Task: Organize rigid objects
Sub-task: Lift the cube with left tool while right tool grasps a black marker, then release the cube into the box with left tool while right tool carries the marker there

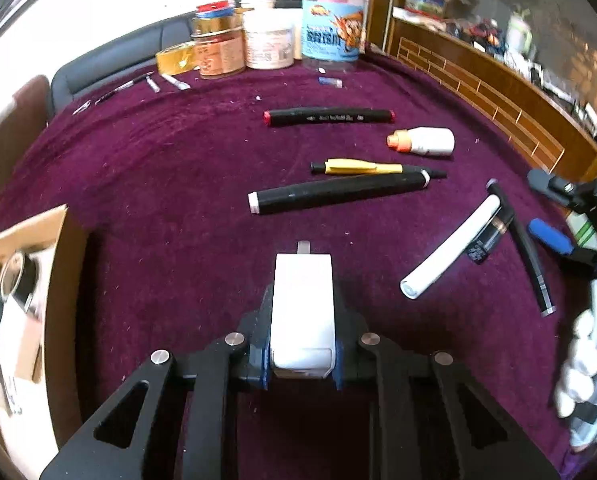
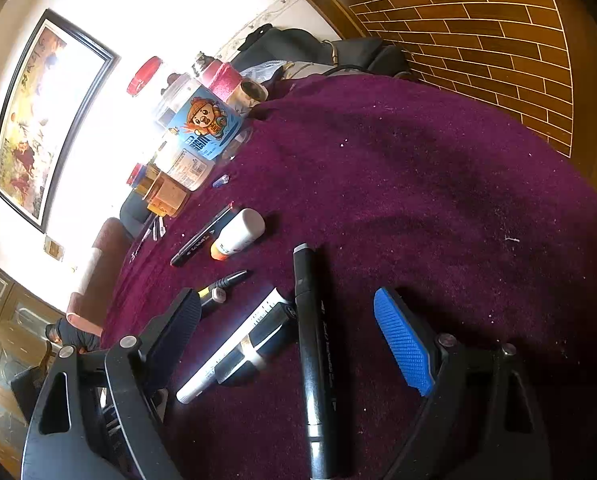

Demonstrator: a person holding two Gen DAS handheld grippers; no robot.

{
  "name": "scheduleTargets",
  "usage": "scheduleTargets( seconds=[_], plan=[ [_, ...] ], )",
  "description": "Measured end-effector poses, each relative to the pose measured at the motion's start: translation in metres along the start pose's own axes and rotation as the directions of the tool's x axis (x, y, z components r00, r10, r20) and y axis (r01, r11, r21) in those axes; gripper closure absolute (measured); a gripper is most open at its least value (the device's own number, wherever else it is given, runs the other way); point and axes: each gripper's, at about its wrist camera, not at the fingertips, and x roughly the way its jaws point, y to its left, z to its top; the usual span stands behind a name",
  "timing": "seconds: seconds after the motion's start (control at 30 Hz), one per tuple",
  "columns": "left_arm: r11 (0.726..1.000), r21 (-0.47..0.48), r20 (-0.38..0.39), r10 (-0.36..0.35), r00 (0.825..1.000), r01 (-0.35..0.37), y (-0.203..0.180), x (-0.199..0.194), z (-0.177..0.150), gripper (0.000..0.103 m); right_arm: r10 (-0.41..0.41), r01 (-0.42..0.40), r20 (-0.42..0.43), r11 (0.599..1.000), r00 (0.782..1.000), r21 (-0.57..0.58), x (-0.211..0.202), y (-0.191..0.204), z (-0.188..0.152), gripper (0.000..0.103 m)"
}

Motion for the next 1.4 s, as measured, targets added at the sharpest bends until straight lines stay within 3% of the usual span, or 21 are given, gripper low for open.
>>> scheduleTargets(
  seconds=[0.33,0.5,0.57,0.7,0.73,0.87,0.9,0.93,0.97,1.0,1.23,1.4],
  plan=[
    [0.986,-0.101,0.123,-0.117,0.985,0.13,0.03,-0.087,-0.031,0.085,-0.014,0.014,-0.007,1.0,1.0,-0.022,0.003,0.005,0.001,0.011],
    [0.973,-0.146,0.171,-0.154,0.973,0.179,0.053,-0.115,-0.048,0.085,-0.09,0.078,-0.107,0.991,0.99,-0.108,-0.007,0.016,0.0,0.012],
    [0.966,-0.167,0.183,-0.168,0.969,0.199,0.062,-0.124,-0.054,0.085,-0.178,0.154,-0.11,0.969,0.978,-0.194,-0.01,0.022,-0.009,0.015],
    [0.952,-0.21,0.206,-0.179,0.962,0.222,0.08,-0.135,-0.065,0.085,-0.353,0.307,-0.069,0.881,0.933,-0.36,-0.006,0.034,-0.027,0.044],
    [0.949,-0.222,0.209,-0.179,0.961,0.225,0.084,-0.137,-0.068,0.085,-0.377,0.328,-0.06,0.865,0.924,-0.379,-0.004,0.037,-0.028,0.05],
    [0.944,-0.245,0.217,-0.17,0.961,0.223,0.095,-0.145,-0.08,0.084,-0.445,0.387,-0.021,0.801,0.896,-0.456,0.013,0.048,-0.028,0.058],
    [0.941,-0.254,0.219,-0.167,0.961,0.222,0.099,-0.147,-0.083,0.084,-0.455,0.398,-0.005,0.783,0.89,-0.478,0.018,0.05,-0.028,0.063],
    [0.938,-0.265,0.22,-0.167,0.961,0.224,0.105,-0.149,-0.086,0.084,-0.456,0.396,-0.003,0.776,0.89,-0.491,0.02,0.051,-0.028,0.074],
    [0.935,-0.274,0.222,-0.167,0.961,0.226,0.11,-0.152,-0.089,0.084,-0.434,0.371,-0.016,0.789,0.901,-0.49,0.02,0.05,-0.027,0.078],
    [0.932,-0.285,0.225,-0.165,0.96,0.226,0.115,-0.154,-0.092,0.084,-0.415,0.352,-0.024,0.801,0.91,-0.484,0.019,0.049,-0.025,0.09],
    [0.918,-0.348,0.265,-0.098,0.959,0.19,0.16,-0.184,-0.112,0.084,-0.287,0.247,-0.084,0.914,0.954,-0.321,-0.011,0.024,-0.02,0.091],
    [0.899,-0.404,0.282,-0.054,0.958,0.17,0.19,-0.196,-0.124,0.084,-0.09,0.057,-0.14,0.972,0.986,-0.229,-0.03,0.035,-0.024,0.091]
  ],
)
